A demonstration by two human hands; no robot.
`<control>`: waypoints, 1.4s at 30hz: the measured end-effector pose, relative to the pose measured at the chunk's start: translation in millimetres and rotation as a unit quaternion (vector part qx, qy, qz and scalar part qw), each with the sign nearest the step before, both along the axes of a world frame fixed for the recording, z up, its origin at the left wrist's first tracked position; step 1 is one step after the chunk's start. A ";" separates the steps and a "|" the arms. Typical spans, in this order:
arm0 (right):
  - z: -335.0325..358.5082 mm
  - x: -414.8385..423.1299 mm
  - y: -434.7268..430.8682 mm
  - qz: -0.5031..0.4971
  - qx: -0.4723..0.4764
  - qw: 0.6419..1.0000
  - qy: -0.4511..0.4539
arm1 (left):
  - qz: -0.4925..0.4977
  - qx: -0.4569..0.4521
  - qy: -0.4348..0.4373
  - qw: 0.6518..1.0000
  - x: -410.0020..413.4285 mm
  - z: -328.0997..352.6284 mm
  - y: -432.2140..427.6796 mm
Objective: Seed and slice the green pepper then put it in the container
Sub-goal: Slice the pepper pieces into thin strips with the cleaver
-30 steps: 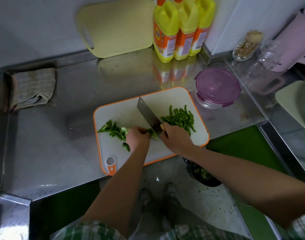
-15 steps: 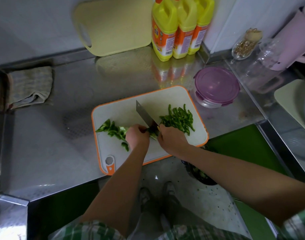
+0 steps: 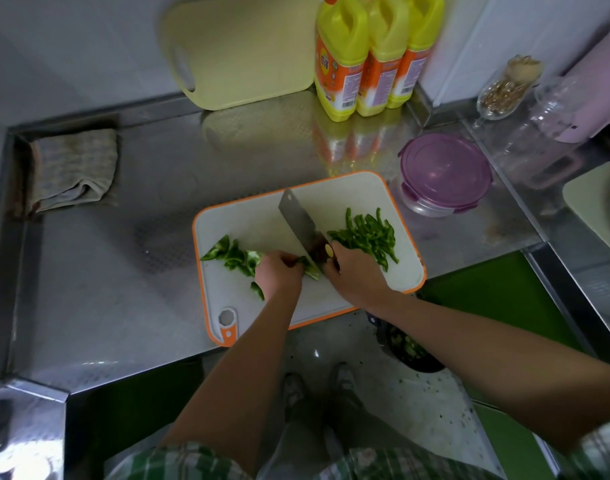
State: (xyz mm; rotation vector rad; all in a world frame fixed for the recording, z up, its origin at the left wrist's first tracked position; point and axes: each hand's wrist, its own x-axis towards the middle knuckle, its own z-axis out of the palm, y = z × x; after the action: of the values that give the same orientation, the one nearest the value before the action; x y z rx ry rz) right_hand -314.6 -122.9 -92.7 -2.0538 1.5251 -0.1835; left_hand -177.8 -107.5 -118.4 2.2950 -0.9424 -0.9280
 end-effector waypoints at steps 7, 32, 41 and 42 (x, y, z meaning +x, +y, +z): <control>7.9 -2.4 -1.1 0.045 0.004 0.998 0.038 | -0.001 0.013 -0.005 1.000 -0.4 -0.6 -5.0; -4.9 7.3 -5.9 -0.015 -0.033 0.999 0.029 | 0.000 -0.024 0.045 0.999 5.4 -5.8 0.3; 3.9 3.1 3.0 0.043 -0.024 0.998 0.049 | 0.005 0.000 -0.018 1.000 -0.6 -3.6 -9.4; 4.4 4.0 3.0 0.044 -0.023 0.997 0.057 | 0.002 0.002 -0.021 1.000 -0.8 -3.3 -10.0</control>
State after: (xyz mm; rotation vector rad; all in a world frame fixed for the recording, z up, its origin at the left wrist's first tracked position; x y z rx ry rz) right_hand -310.5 -119.9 -88.3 -2.1970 1.5057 -0.0703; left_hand -178.6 -117.5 -121.7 2.3279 -0.9533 -0.8831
